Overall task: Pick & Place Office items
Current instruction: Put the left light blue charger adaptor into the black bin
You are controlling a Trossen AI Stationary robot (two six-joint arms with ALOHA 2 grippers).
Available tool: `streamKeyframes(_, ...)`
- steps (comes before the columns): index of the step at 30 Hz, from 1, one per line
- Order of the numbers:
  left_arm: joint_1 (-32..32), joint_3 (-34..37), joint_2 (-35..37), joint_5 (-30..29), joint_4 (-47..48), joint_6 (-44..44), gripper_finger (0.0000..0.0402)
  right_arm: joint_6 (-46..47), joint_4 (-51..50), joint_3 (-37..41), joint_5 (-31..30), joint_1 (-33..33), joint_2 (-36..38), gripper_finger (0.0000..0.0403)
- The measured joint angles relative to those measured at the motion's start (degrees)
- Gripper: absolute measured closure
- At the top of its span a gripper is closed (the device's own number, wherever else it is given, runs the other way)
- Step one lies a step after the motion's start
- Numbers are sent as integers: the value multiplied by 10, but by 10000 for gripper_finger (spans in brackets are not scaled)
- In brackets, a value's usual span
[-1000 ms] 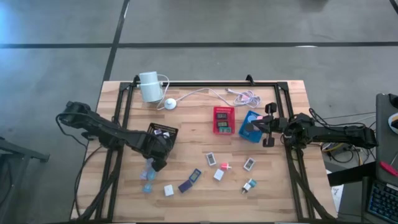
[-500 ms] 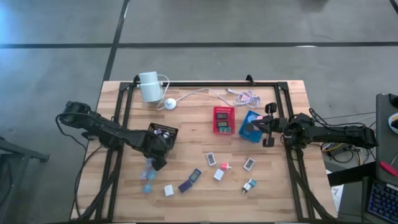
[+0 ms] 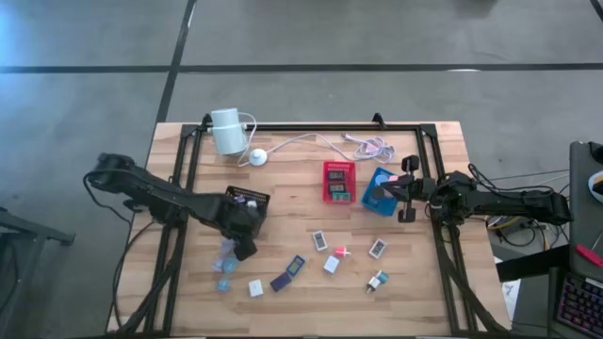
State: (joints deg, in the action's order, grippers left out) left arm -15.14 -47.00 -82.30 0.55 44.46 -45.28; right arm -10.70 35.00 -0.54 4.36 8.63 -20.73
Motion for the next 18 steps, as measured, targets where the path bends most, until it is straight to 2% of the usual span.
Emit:
streamKeyframes(5, -9, -40, 53, -15, -1, 79, 186, 0, 0, 0, 0, 0, 0, 394)
streamKeyframes(9, -14, -51, 125, -18, -8, 147, 185, 0, -1, 0, 0, 0, 0, 394)
streamKeyframes(15, -10, -28, 253, -22, -34, 231, 186, -2, -1, 0, 0, 0, 0, 394)
streamKeyframes(18, -7, -10, 314, -54, -43, 256, 185, -2, -1, 0, 0, 0, 0, 394)
